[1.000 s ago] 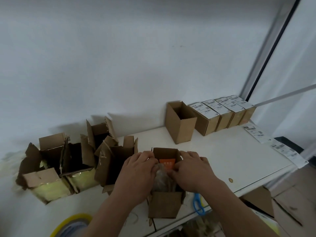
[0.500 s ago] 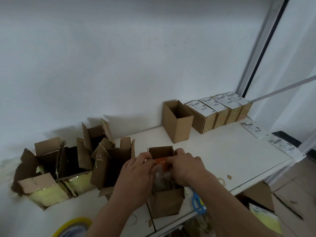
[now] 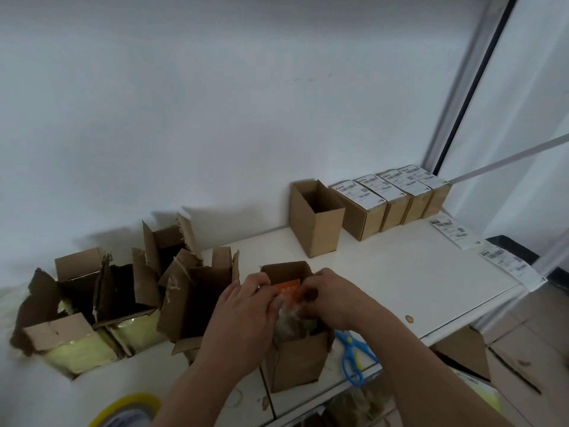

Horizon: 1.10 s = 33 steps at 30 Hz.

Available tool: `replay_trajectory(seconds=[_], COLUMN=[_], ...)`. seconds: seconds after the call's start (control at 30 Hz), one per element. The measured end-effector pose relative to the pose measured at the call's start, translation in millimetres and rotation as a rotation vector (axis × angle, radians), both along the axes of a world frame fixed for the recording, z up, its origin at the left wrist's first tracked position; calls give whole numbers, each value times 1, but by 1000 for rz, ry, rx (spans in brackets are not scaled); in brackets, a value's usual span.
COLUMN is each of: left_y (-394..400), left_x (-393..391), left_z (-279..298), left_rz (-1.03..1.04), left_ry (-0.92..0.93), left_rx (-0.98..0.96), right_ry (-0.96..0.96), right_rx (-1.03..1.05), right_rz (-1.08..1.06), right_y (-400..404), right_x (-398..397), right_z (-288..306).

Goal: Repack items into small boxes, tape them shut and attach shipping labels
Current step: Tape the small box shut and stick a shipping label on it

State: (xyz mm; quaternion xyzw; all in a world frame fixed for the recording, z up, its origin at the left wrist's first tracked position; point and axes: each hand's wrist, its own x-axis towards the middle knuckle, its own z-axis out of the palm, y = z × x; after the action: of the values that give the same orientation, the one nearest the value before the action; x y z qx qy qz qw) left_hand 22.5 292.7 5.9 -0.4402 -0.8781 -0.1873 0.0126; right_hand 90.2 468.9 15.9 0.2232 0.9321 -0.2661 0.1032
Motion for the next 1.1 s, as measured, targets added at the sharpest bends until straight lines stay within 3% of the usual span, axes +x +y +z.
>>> replay_trajectory(seconds=[0.1,0.2,0.3,0.5,0.7,0.8,0.97,1.1], left_y=[1,3,4,9,10,11,6,2], left_x=[3,5,1,5,4,4,5,3], left_z=[4,7,0,4,4,8,17,11], left_rz=[-19,-2,49,94,93,71,-52,-9], left_ry=[89,102,-37,-160,-109,-153,-148,-87], left_rx=[46,47,43,91,68,10,-283,-256], right_ry=[169,317,372,454,489,483,518,498], right_rx=[-185,-451,-617,-722,-680,-663,-655,-613], right_rz=[14,-116,-195,-276,-305,-310,-369,-317], right_y=[1,6,9,11,9,9,14,13], right_x=[4,8,9,-1,-9,-10,-8,-9], right_z=[0,-3,-4,-10,-19,-22,-22,-19])
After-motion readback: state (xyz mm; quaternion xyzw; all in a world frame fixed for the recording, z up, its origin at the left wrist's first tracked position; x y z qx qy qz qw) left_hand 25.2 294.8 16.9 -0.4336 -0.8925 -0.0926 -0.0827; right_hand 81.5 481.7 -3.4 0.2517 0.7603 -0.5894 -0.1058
